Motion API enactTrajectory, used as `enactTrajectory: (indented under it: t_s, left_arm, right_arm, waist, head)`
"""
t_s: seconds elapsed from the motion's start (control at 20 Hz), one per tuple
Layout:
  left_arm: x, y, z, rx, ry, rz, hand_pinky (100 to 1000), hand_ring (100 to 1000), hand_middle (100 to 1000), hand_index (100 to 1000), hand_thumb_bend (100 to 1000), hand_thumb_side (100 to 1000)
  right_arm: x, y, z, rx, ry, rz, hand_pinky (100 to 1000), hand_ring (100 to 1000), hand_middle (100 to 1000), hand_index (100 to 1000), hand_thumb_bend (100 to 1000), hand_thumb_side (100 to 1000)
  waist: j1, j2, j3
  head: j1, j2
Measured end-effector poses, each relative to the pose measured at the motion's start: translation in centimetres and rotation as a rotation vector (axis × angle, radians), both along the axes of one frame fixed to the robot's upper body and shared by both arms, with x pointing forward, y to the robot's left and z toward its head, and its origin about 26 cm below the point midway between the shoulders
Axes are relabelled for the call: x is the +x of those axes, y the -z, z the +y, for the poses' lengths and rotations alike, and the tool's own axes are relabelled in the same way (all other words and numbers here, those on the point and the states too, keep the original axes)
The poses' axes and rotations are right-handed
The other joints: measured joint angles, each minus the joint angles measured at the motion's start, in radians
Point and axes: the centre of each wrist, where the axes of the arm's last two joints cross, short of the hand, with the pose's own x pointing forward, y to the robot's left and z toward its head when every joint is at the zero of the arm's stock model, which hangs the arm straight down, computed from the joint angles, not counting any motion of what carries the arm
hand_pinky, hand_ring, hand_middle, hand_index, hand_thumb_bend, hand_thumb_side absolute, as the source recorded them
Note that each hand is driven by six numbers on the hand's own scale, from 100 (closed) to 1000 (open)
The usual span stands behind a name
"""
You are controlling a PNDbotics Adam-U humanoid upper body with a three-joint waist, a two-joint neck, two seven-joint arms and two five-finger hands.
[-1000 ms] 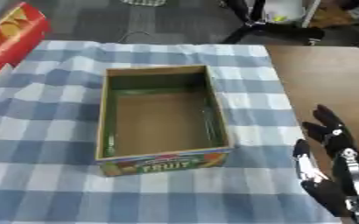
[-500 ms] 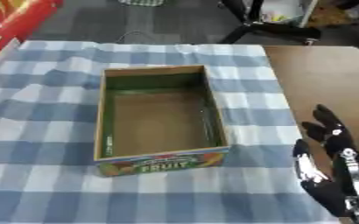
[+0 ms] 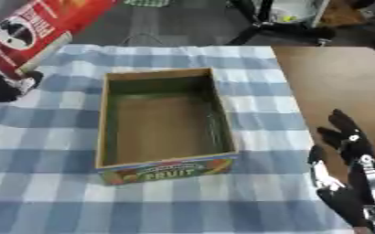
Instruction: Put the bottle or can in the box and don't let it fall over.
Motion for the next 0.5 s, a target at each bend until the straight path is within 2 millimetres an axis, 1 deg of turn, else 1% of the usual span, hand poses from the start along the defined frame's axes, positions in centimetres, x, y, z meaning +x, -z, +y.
enactTrajectory:
  t_s: [0.2,0.35,0.5]
  left_arm:
    - [0.1,0.4,-2.1,0.038,0.075,0.021,471,451,504,577,100,100]
    - [0.4,0.7,-3.2,0.066,0.099,0.033,493,473,514,605,100,100]
    - [0.8,1.3,-4.5,0.096,0.122,0.064,513,492,524,625,100,100]
  right_arm:
    - [0.1,-0.2,0.0,0.001,-0.006,0.000,869,860,1000,935,100,487]
    - [0.3,-0.4,0.0,0.003,-0.012,-0.003,869,860,1000,935,100,491]
    - [0.3,-0.4,0.0,0.003,-0.014,0.001,869,860,1000,935,100,493]
  waist:
    - [0.010,0.000,-0.010]
    - [0.014,0.000,-0.016]
    - [0.023,0.000,-0.020]
  head:
    - [0.008,-0.001]
    - [0.014,-0.001]
    - [0.022,-0.001]
